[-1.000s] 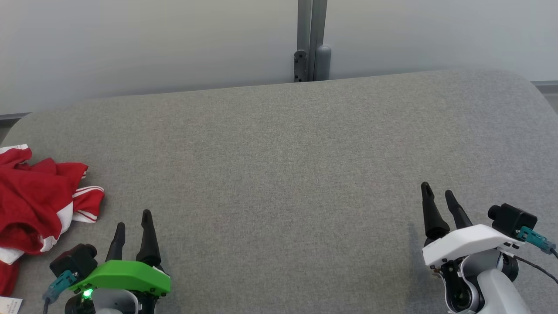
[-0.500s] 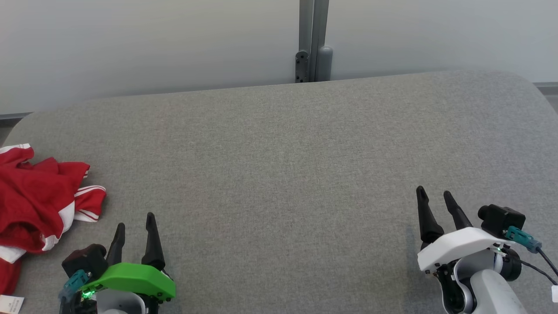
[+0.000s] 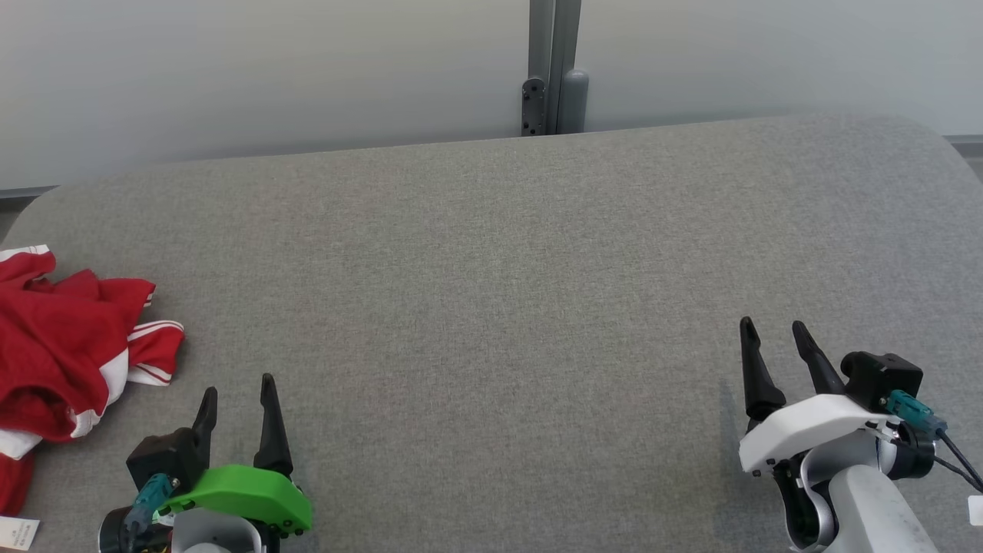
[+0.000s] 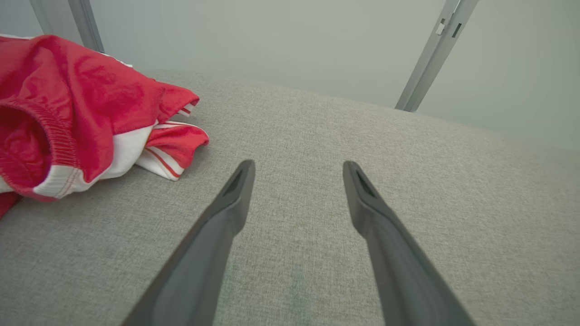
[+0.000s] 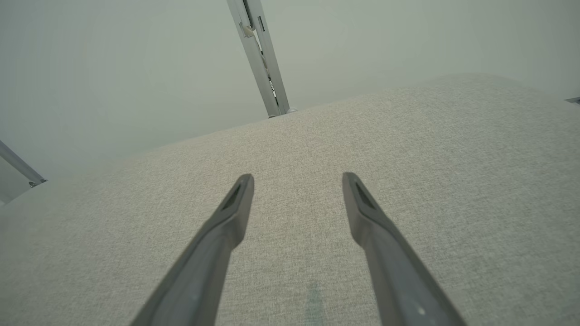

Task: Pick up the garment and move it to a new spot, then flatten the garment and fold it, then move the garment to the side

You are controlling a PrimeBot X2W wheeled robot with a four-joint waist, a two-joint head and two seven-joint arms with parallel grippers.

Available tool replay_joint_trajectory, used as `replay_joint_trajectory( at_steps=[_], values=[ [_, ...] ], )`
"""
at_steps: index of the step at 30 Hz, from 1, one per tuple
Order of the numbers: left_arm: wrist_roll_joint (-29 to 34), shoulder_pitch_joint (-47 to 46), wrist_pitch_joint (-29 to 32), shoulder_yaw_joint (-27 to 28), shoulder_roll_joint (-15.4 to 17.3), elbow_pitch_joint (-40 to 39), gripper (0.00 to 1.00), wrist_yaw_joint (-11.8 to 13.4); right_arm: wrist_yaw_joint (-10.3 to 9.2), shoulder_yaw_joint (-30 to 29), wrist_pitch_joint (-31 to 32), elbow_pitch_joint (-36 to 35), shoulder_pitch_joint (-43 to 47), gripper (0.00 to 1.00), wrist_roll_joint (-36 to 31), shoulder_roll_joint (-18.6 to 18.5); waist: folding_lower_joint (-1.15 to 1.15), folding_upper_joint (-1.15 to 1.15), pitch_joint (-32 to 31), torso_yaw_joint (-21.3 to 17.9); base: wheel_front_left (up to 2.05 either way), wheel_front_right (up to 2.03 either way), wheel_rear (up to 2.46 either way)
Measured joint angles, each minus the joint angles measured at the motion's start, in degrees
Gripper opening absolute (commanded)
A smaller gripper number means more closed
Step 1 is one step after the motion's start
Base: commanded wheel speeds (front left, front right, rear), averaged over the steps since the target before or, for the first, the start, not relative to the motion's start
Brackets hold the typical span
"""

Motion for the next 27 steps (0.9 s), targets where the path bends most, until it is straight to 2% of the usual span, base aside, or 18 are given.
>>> replay_joint_trajectory(
  at_steps=[10,27],
  values=[
    [4.89,-0.07,-1.38,-0.68,0.07,0.21,1.0,0.65,0.0,-0.05,-1.41,0.38,-0.42,1.0,-6.3,-0.01,0.0,0.0,0.4,-0.15,0.0,0.0,0.0],
    [8.37,-0.11,-3.22,-1.02,0.19,-0.32,1.0,1.75,0.01,0.58,-3.2,1.7,-1.1,1.0,-11.2,-0.07,0.0,0.0,1.19,1.31,0.0,0.0,0.0]
  ],
)
